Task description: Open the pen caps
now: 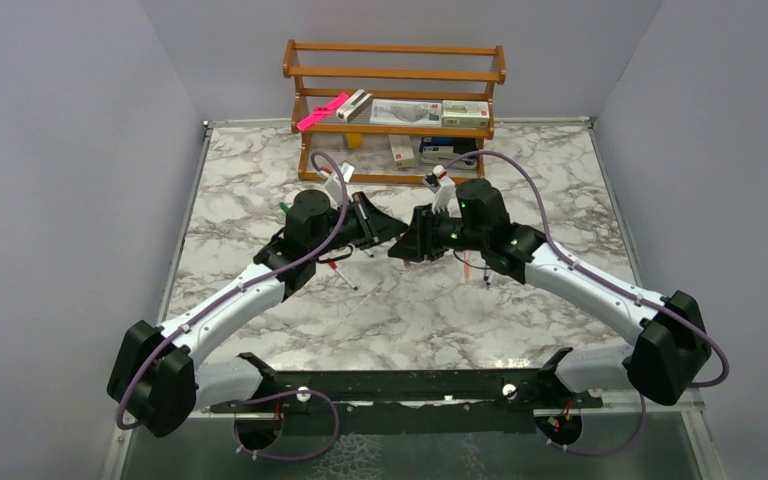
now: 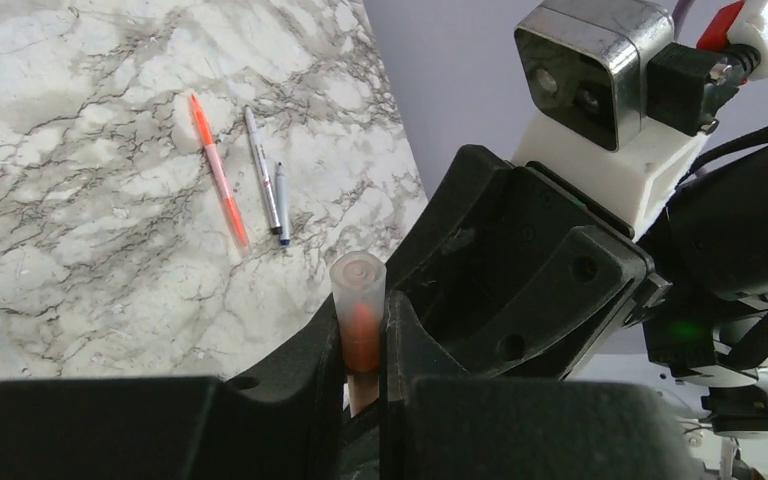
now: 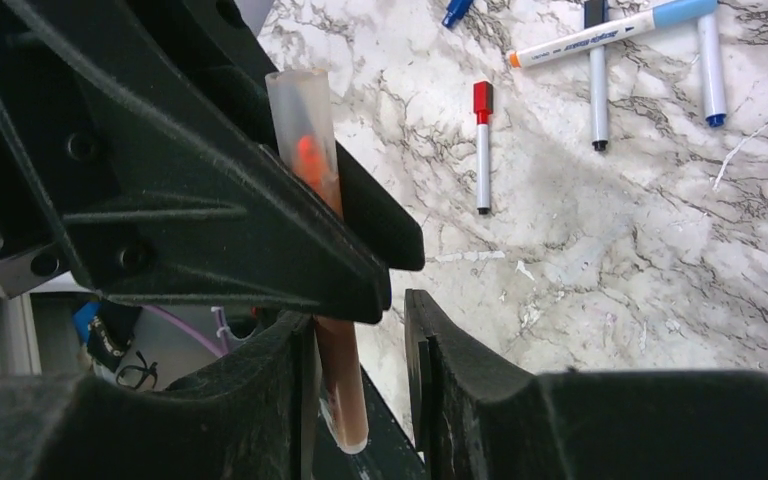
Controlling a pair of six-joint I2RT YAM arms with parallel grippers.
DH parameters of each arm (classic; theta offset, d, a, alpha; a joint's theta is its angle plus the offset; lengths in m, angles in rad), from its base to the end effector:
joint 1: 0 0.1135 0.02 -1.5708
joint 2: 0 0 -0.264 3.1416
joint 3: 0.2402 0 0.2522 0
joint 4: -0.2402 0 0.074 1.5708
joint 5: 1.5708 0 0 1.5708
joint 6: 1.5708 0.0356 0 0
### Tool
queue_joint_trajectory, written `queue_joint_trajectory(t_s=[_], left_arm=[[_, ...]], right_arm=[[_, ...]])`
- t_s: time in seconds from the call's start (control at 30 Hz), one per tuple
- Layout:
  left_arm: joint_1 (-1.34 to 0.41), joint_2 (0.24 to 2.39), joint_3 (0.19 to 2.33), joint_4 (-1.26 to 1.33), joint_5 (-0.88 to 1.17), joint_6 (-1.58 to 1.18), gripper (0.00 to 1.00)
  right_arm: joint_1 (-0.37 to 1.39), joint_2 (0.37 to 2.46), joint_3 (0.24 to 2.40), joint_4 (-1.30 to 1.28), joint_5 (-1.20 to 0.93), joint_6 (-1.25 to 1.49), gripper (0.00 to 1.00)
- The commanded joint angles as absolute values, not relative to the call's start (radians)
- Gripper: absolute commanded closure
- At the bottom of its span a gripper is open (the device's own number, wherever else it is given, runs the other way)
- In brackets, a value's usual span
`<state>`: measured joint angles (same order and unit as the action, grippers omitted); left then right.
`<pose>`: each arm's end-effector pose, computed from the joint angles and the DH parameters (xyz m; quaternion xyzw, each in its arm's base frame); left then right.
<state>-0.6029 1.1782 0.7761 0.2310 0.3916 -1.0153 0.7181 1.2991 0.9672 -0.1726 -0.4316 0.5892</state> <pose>0.2174 -0.1661 0.2986 -0.0310 0.7601 -0.5599 0.3283 0.2111 0.2042 0.2933 -0.1628 0.8325 0.4483 0.2820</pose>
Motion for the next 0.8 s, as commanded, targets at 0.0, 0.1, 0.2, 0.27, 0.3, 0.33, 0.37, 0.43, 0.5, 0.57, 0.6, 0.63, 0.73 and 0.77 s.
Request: queue_joint_trajectory(t_s=[0.0, 0.1, 0.2, 0.27, 0.3, 0.33, 0.37, 0.43, 0.5, 0.57, 0.6, 0.63, 0.73, 0.77], left_arm=[[-0.619, 1.183, 0.816, 0.248, 0.366, -1.011, 1.00], [-0.621, 1.184, 0.815, 0.241, 0.359, -1.003, 1.00], [-0.620, 1.185, 0.815, 0.230, 0.339, -0.984, 1.00], [-0.619, 1.193, 0.820, 0.222, 0.317, -0.964, 1.00], [-0.618, 1.198, 0.827, 0.216, 0.299, -0.950, 1.00], [-0.615, 1.203, 0.833, 0.210, 0.284, -0.935, 1.00], [-0.612, 1.207, 0.840, 0.203, 0.264, -0.921, 1.00], [-0.595, 1.218, 0.846, 0.202, 0.231, -0.902, 1.00], [-0.566, 1.231, 0.846, 0.219, 0.218, -0.897, 1.00], [-0.527, 1.249, 0.842, 0.245, 0.215, -0.902, 1.00], [-0.509, 1.258, 0.841, 0.262, 0.216, -0.905, 1.00], [-0.496, 1.268, 0.840, 0.275, 0.215, -0.906, 1.00], [-0.457, 1.299, 0.858, 0.277, 0.228, -0.897, 1.00], [-0.446, 1.305, 0.862, 0.267, 0.230, -0.893, 1.00]], right_arm=[[0.715, 1.332, 1.006, -0.165, -0.418, 0.583, 0.68], [0.715, 1.330, 0.990, -0.146, -0.428, 0.588, 0.95], [0.715, 1.321, 0.968, -0.146, -0.441, 0.585, 0.99], [0.715, 1.315, 0.948, -0.149, -0.454, 0.587, 0.99], [0.715, 1.309, 0.933, -0.149, -0.460, 0.589, 0.99], [0.714, 1.301, 0.916, -0.146, -0.464, 0.594, 0.99], [0.715, 1.291, 0.895, -0.140, -0.466, 0.598, 0.99], [0.715, 1.268, 0.855, -0.130, -0.474, 0.609, 0.99], [0.716, 1.255, 0.816, -0.112, -0.494, 0.622, 0.99], [0.716, 1.244, 0.777, -0.094, -0.515, 0.635, 0.99], [0.716, 1.239, 0.760, -0.089, -0.521, 0.639, 0.99], [0.716, 1.235, 0.745, -0.086, -0.523, 0.641, 0.99], [0.716, 1.221, 0.720, -0.102, -0.508, 0.635, 0.99], [0.716, 1.218, 0.722, -0.122, -0.490, 0.631, 0.99]])
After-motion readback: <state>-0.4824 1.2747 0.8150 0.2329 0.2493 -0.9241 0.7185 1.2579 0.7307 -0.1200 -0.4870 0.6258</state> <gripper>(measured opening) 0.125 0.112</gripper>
